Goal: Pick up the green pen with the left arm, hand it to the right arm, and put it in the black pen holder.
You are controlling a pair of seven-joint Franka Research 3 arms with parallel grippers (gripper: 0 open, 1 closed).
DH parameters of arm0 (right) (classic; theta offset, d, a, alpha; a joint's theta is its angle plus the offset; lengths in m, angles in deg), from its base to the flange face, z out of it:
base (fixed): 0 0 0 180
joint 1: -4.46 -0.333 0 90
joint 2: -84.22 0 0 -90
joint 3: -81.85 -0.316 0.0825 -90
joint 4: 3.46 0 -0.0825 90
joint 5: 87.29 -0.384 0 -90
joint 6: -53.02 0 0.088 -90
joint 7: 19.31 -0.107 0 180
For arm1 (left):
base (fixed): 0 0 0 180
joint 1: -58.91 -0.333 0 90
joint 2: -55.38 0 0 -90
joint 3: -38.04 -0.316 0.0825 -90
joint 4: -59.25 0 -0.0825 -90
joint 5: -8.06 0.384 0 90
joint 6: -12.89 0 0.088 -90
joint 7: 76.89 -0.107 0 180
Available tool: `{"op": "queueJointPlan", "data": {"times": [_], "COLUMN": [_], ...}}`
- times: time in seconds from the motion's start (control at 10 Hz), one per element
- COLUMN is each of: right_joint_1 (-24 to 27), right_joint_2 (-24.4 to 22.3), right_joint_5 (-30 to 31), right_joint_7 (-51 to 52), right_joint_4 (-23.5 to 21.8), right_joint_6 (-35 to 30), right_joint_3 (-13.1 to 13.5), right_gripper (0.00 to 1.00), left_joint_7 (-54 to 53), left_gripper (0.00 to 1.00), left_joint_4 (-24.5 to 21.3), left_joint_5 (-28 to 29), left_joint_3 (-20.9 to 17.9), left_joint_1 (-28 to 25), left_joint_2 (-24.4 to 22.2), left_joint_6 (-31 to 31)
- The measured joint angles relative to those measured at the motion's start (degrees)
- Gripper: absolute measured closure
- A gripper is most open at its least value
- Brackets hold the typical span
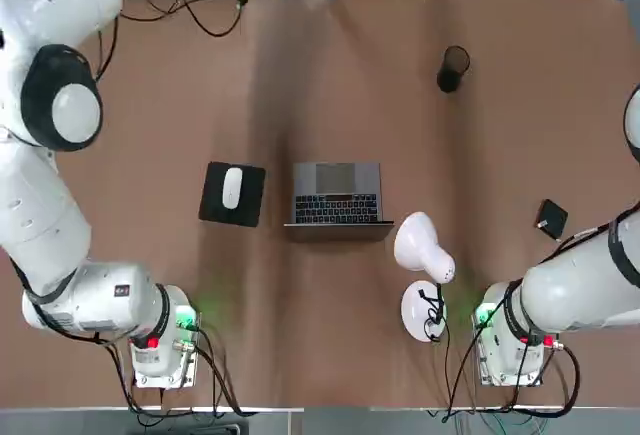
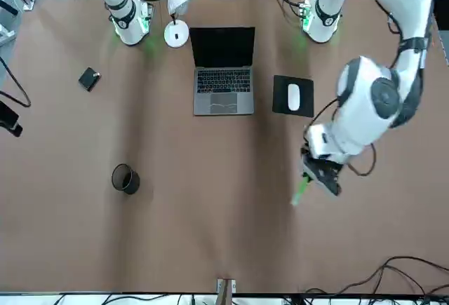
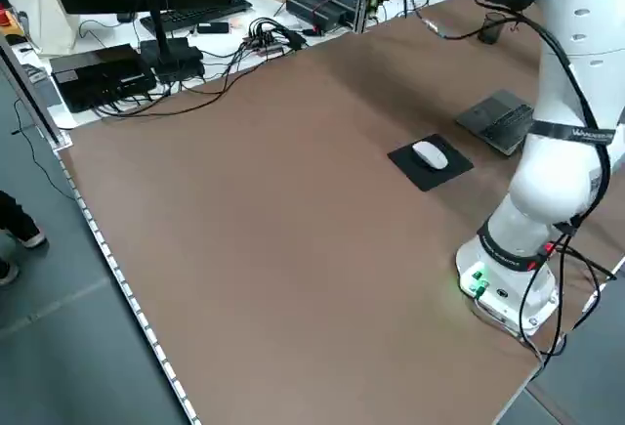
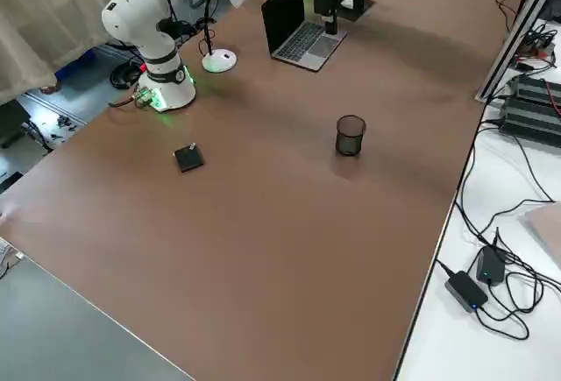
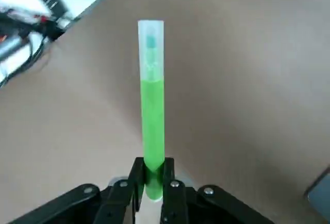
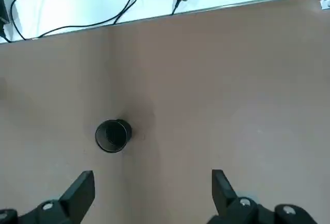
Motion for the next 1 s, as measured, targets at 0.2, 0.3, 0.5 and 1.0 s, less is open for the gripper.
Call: {"op": "queueJointPlan", "data": {"times": [0.2, 0.3, 0.5, 1.0], "right_joint_1": [-1.15, -2.17, -6.82, -23.28], "right_joint_2": [0.17, 0.31, 0.88, 4.94], "right_joint_5": [-0.16, -1.27, -4.37, -8.96], "right_joint_7": [0.00, -1.49, -15.36, -52.63], "right_joint_4": [-0.10, -0.28, -0.34, -0.39], "right_joint_6": [-0.12, -0.27, -1.64, 6.77], "right_joint_3": [-0.15, -0.24, -0.52, -0.92], "right_gripper": [0.00, 0.00, 0.00, 0.00], "left_joint_7": [-1.24, -1.35, -1.36, 2.59], "left_gripper": [0.82, 0.82, 0.82, 0.82], "left_joint_4": [4.56, 7.57, 11.82, 15.04], "left_joint_5": [0.01, 0.01, 0.01, 0.01], "left_joint_3": [0.01, -0.01, -0.03, -0.33], "left_joint_1": [5.18, 7.91, 13.42, 22.84], "left_joint_2": [1.74, 3.05, 5.37, 6.58], "left_joint_6": [-2.42, -3.26, -3.25, -1.98]}}
